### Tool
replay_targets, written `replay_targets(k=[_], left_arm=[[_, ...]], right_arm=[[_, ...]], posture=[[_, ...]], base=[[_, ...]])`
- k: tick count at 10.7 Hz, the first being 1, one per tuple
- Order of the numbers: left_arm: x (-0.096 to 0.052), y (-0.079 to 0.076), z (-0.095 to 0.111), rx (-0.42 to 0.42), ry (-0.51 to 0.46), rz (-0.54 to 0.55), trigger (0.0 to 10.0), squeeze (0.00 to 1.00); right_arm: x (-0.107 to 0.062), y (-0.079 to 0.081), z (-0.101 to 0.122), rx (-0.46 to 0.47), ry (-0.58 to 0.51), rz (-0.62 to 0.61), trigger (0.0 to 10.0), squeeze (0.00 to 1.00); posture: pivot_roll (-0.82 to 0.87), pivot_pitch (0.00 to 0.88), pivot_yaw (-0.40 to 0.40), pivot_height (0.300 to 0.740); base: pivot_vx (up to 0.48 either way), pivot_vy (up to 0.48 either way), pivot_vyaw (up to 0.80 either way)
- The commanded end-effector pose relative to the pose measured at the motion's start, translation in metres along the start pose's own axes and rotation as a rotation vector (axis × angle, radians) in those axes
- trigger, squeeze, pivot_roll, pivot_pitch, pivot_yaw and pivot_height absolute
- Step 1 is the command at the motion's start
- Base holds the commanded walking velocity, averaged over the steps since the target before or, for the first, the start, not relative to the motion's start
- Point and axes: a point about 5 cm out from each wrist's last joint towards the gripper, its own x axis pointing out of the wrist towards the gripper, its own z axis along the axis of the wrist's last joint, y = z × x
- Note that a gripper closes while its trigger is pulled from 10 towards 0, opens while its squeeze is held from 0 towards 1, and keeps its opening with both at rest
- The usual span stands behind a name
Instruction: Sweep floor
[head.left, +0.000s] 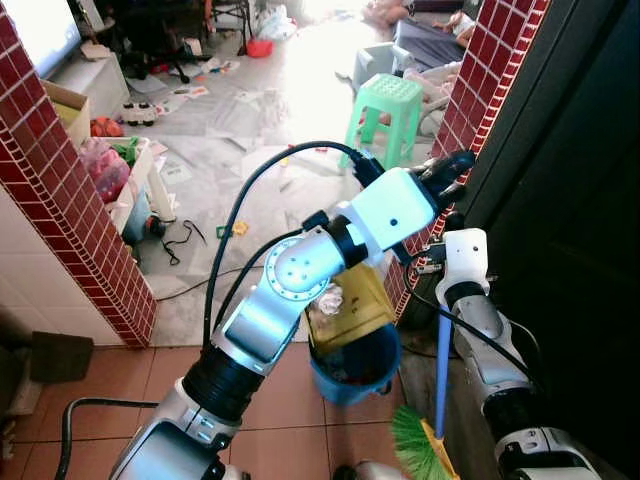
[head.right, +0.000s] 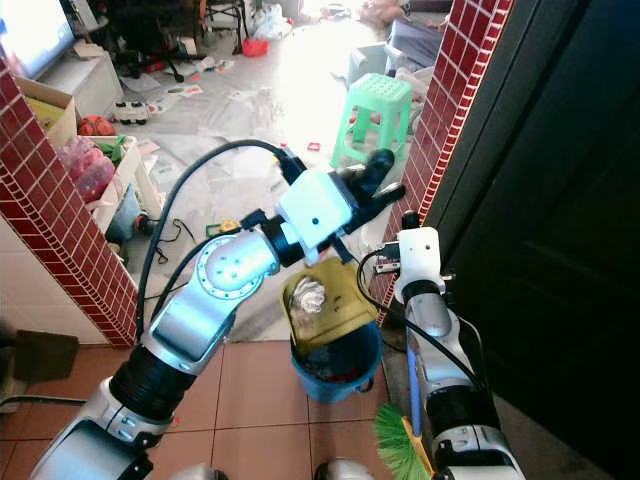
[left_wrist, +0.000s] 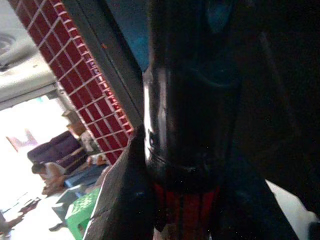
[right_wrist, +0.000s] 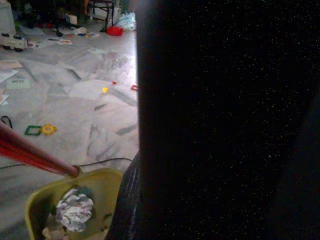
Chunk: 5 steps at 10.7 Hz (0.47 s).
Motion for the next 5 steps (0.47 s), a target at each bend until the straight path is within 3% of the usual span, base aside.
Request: replay_targets(k=[1, 2, 3, 4, 5], left_arm=[[0.002, 0.009, 0.017, 0.112, -0.055, 0.026, 10.0, 0.0], [0.001, 0.018, 0.021, 0.049, -0.086, 0.134, 10.0, 0.0], [0.001, 0.019, 0.019, -0.015, -0.09, 0.148, 10.0, 0.0], [0.001, 0.022, 0.018, -0.171, -0.09, 0.183, 10.0, 0.0], [0.001, 0.025, 0.013, -0.205, -0.078, 0.228, 10.0, 0.0]], right_arm=[[0.005, -0.001, 0.009, -0.002, -0.037, 0.002, 10.0, 0.0], [0.006, -0.001, 0.01, -0.003, -0.038, 0.002, 10.0, 0.0], [0.006, -0.001, 0.01, -0.005, -0.037, 0.002, 10.0, 0.0], [0.007, -0.001, 0.01, -0.006, -0.037, 0.001, 10.0, 0.0], [0.006, -0.001, 0.009, -0.007, -0.037, 0.0, 10.0, 0.0]], posture=[[-0.08, 0.0, -0.042, 0.74], [-0.08, 0.0, -0.043, 0.74], [-0.08, 0.0, -0.042, 0.74], [-0.09, 0.0, -0.041, 0.74], [-0.09, 0.0, -0.04, 0.74]], base=[[0.0, 0.0, 0.0], [0.0, 0.0, 0.0], [0.0, 0.0, 0.0], [0.0, 0.0, 0.0], [0.0, 0.0, 0.0]])
